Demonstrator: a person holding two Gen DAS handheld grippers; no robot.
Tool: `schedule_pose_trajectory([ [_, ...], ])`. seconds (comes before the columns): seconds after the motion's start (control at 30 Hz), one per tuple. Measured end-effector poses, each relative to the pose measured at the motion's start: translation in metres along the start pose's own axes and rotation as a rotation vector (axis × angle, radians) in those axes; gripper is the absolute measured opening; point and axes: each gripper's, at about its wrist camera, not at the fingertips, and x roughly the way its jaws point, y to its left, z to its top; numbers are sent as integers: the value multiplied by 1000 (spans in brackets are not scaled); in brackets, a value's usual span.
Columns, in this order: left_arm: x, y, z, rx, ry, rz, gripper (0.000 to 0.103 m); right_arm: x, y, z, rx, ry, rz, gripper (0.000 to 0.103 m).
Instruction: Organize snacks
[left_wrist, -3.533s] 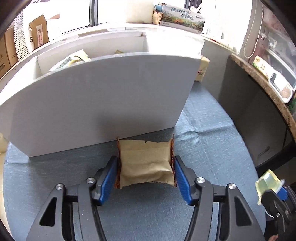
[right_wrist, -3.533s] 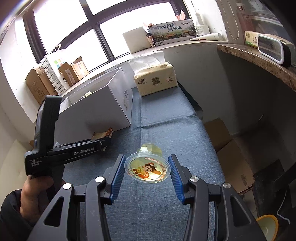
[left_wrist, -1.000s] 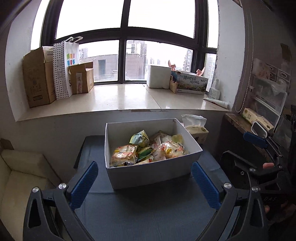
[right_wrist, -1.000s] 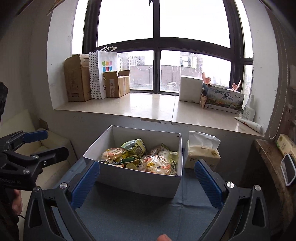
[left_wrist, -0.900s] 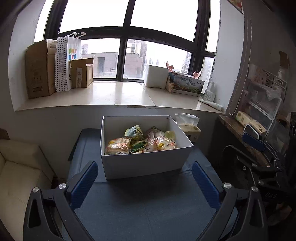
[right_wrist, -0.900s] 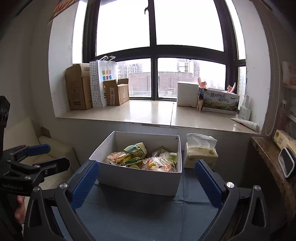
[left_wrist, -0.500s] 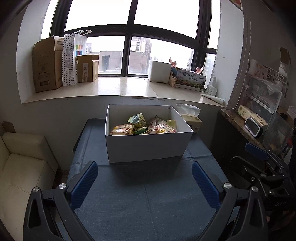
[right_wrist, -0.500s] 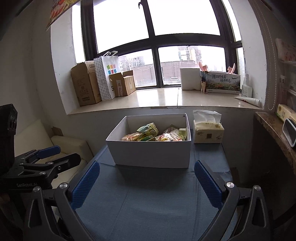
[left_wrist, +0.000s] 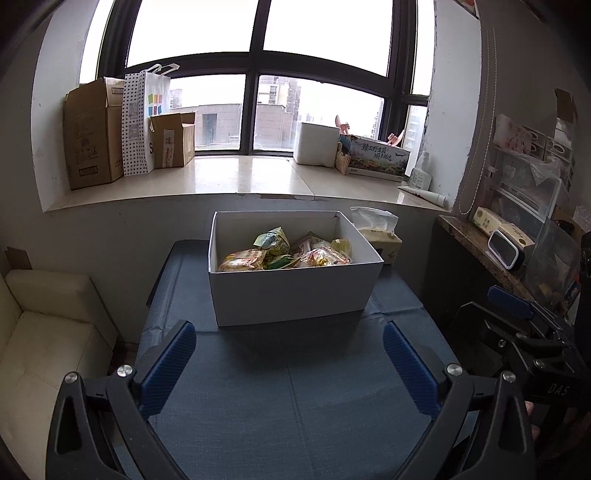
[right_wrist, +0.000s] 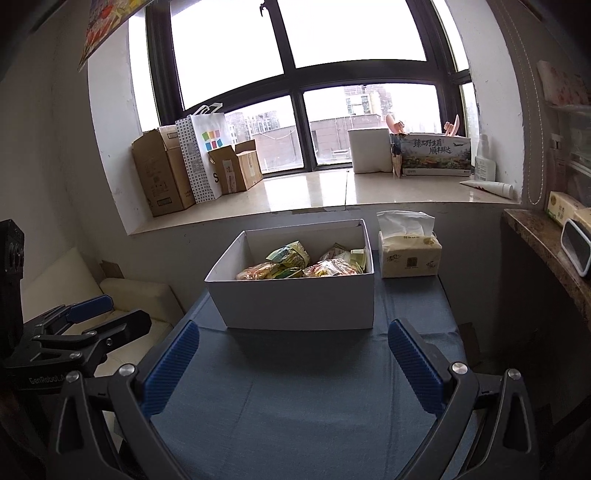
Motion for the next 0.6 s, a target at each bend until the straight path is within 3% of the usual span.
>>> schedule_pose_trajectory([
  [0.6, 3, 2, 0, 0, 6, -8, 103, 0, 3, -1, -19, 9, 25, 103],
])
